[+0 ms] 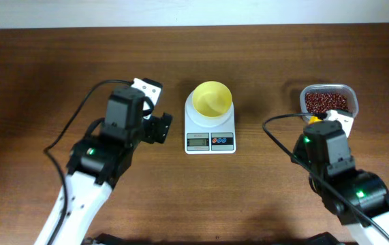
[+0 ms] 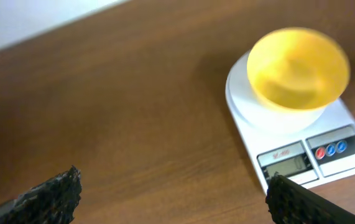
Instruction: Scoop item into bowl and weigh 50g on scale
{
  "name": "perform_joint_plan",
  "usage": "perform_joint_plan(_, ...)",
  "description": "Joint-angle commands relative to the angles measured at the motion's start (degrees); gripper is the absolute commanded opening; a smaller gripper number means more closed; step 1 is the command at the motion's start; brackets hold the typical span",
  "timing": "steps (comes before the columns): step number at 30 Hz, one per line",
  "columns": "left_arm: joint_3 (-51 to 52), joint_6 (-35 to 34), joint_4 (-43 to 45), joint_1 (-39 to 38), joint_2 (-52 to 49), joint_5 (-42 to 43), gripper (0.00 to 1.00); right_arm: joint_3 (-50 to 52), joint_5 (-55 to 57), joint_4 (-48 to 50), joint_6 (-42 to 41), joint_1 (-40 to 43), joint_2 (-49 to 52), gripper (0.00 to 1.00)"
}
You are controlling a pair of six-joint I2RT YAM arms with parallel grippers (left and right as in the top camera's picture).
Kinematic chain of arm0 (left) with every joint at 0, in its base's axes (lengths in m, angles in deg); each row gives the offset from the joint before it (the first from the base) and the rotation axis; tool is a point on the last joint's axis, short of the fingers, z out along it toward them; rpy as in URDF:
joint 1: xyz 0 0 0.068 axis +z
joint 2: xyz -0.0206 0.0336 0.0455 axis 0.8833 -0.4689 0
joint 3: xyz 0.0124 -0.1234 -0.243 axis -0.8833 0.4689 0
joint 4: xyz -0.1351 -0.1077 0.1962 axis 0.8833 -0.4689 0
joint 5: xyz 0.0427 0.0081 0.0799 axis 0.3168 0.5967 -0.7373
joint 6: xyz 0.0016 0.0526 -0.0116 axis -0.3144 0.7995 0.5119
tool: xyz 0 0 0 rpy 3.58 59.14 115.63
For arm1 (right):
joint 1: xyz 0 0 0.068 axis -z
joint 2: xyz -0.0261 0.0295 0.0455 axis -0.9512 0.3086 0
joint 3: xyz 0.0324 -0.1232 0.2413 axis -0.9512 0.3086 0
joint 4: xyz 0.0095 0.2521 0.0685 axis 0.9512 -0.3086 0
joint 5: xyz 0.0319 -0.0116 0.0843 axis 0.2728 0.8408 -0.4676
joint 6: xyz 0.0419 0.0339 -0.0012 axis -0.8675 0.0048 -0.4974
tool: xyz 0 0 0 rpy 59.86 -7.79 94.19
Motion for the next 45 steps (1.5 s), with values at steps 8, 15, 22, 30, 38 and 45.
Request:
perform_joint_plan(8,-0.6,0.3,-0.3,0.2,1.7,-0.4,0.99,-1.2,6.3,0.5,0.2,0.4,4.0,0.04)
perform_joint_plan(15,-0.6,0.3,-0.3,0.2,1.7,-0.4,0.99,-1.2,18.6,2.6,1.2,3.9,4.2,0.04)
perform_joint_plan(22,-0.6,0.3,-0.3,0.2,1.7,-0.4,0.99,-1.2,-5.2,17.2,10.5,15.4,9.2,0.04)
perform_joint_plan(30,-0.6,0.3,-0.3,0.2,1.7,-0.4,0.99,-1.2,-8.7,22.0,14.0,15.7,13.2,0.04)
perform_joint_plan(38,-0.6,0.3,-0.4,0.2,1.7,-0.4,0.99,-1.2,-8.7,24.9,17.4,16.5,15.3,0.04)
perform_joint_plan(45,-0.6,0.3,-0.3,0.2,1.7,-0.4,0.99,-1.6,-21.1,24.0,21.6,24.7,17.6,0.04)
